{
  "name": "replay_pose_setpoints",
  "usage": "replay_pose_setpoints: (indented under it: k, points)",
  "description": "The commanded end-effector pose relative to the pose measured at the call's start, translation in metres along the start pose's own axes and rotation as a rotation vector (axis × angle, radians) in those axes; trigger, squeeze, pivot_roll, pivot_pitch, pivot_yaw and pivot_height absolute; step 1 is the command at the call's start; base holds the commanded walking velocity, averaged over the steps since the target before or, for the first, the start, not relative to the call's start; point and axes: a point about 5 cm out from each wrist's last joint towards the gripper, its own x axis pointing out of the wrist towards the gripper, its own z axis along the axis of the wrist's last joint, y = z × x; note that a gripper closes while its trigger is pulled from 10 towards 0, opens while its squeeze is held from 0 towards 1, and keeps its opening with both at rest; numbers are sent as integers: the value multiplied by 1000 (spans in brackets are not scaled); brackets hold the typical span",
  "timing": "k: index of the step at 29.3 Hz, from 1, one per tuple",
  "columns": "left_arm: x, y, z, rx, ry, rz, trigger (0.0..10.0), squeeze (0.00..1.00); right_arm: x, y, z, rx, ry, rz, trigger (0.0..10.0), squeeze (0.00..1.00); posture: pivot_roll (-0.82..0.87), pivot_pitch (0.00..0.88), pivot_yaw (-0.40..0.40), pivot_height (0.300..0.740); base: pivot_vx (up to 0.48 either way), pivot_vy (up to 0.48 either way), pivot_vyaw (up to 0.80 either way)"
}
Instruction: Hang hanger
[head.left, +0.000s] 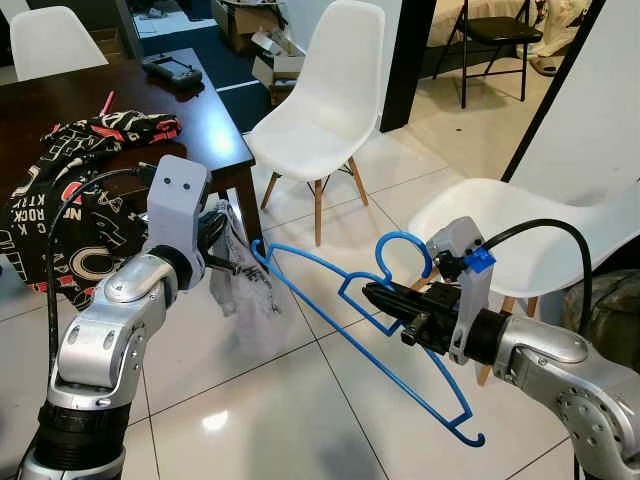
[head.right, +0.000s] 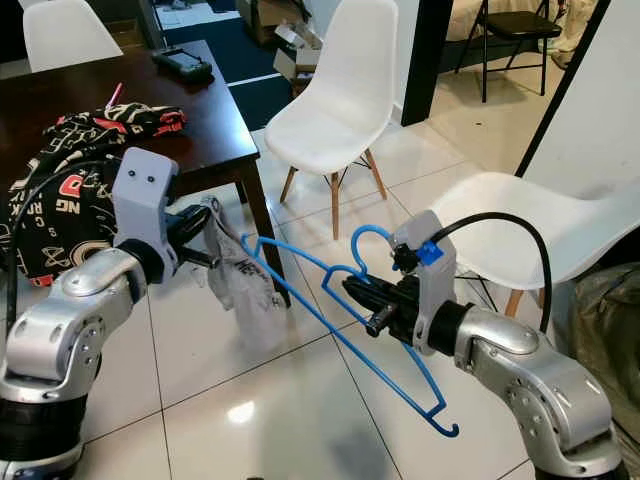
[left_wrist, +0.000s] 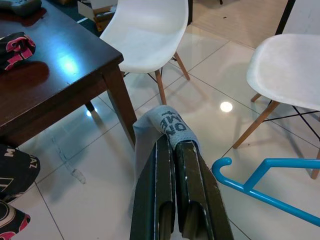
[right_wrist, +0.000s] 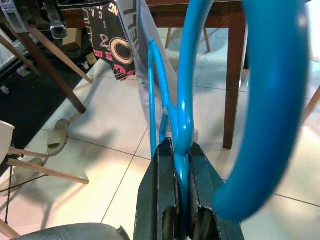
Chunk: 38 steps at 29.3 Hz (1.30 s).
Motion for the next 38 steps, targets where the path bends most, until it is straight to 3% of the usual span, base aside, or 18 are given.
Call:
replay_pose_setpoints:
  k: [1, 23, 38]
  points:
    - [-4, 1, 1, 13, 2, 0, 10000, 0, -1, 0, -3, 0, 4, -1, 10000, 0, 35, 180, 57, 740, 0, 0, 0]
    - [-3, 2, 0, 16, 6, 4, 10000, 0, -6, 15, -6, -27, 11, 140, 10000, 0, 33, 173, 57, 740, 0, 0, 0]
    - [-4, -1, 2, 12, -1, -7, 10000, 0, -1, 8, -2, -41, -22, 77, 10000, 0, 35, 174, 56, 740, 0, 0, 0]
